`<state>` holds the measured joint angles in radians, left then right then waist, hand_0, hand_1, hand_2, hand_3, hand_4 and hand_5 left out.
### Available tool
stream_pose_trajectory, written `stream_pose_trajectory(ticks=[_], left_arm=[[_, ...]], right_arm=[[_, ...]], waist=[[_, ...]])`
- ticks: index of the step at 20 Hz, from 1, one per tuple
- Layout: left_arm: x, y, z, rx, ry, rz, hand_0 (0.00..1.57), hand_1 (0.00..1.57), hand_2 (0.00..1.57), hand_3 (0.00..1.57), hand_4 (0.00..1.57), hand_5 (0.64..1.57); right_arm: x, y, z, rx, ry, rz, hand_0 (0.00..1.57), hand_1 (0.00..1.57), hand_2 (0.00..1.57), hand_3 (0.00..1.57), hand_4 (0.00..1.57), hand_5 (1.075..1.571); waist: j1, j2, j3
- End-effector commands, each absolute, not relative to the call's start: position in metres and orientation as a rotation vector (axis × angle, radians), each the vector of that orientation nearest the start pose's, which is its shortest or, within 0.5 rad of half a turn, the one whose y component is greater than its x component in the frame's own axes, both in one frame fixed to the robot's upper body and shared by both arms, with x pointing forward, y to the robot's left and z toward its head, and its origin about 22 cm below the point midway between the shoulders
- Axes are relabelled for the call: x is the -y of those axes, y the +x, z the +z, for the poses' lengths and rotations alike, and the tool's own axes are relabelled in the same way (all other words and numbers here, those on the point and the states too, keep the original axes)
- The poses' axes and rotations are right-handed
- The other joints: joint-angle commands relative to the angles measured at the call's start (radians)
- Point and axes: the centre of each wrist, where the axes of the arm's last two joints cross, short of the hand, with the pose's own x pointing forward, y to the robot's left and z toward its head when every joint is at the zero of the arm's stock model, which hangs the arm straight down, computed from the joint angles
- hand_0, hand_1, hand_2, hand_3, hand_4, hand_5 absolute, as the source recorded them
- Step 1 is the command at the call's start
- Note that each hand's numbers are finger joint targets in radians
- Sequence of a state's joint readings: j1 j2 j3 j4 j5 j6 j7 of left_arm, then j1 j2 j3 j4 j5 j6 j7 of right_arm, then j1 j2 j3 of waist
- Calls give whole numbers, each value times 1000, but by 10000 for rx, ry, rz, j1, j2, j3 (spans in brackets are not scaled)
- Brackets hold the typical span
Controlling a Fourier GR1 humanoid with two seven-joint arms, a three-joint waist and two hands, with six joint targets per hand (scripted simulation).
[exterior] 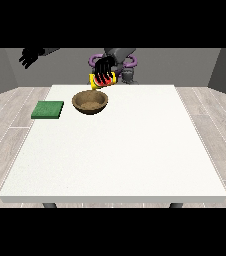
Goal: Pick the cup and pour the ball into the bowl, then pick the bowl and place it on the pad
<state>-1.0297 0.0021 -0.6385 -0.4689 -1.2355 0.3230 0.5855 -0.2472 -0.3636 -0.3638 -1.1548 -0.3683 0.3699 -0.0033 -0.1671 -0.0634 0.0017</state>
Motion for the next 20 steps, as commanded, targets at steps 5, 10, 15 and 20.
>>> stream_pose_trajectory(ticks=[5,10,15,20], left_arm=[[-20,360,23,11888,15674,-16696,333,333,1276,1571,1091,1569],[-15,365,43,11966,15055,-17242,0,0,1056,1547,1106,1570],[-88,393,63,14234,13399,-12424,805,805,1571,1563,1168,1561],[-123,403,104,15923,9612,-7314,635,635,936,669,1285,1545]], right_arm=[[367,300,8,15435,1269,-717,0,0,0,329,686,1549],[398,290,22,15147,896,-1082,0,0,0,143,726,1546],[394,275,5,15088,192,-1580,0,0,0,143,726,1546],[384,271,-7,14555,65,-2091,0,0,0,132,777,1559]], waist=[[-191,-128,-10],[236,-534,-16],[986,-593,-46],[1959,-885,-139]])
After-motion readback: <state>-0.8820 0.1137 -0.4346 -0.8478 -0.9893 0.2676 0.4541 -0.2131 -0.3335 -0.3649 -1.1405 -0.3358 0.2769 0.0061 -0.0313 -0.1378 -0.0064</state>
